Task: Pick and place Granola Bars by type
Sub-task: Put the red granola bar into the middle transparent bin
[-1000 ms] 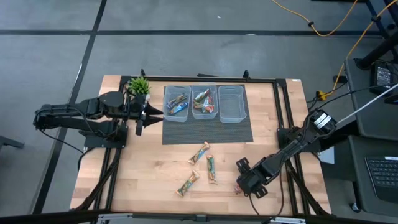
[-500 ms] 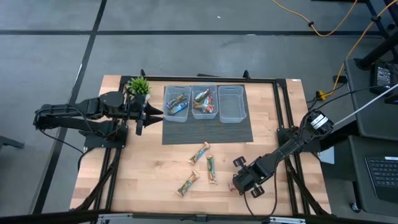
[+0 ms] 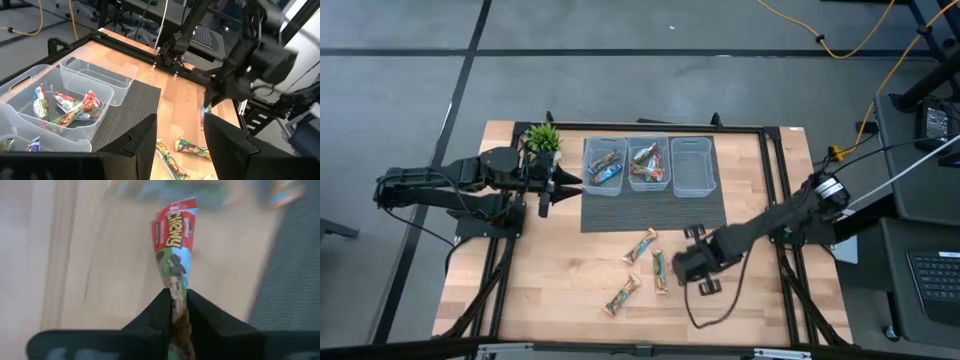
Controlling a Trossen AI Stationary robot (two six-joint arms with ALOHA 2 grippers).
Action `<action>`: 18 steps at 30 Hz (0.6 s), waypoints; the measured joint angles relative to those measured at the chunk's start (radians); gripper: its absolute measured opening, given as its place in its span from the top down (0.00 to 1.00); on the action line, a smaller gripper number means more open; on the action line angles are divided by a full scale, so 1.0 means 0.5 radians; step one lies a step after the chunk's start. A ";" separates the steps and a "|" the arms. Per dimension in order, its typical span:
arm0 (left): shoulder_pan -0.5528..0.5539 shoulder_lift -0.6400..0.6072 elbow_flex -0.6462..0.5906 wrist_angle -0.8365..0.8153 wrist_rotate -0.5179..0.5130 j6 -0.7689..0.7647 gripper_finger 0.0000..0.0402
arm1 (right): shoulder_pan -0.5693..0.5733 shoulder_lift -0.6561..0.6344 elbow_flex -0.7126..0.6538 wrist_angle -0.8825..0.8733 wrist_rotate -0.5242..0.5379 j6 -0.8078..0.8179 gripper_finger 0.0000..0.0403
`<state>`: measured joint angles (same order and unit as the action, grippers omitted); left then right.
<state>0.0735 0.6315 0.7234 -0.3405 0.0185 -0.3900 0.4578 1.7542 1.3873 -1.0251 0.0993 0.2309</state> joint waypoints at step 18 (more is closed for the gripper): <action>0.001 0.001 0.000 -0.007 0.000 0.074 0.61 | -0.486 -0.819 0.501 -0.219 0.878 0.462 0.93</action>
<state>0.0738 0.6319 0.7235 -0.3440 0.0185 -0.3531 0.2148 1.3446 1.6379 -1.1347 0.5382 0.4620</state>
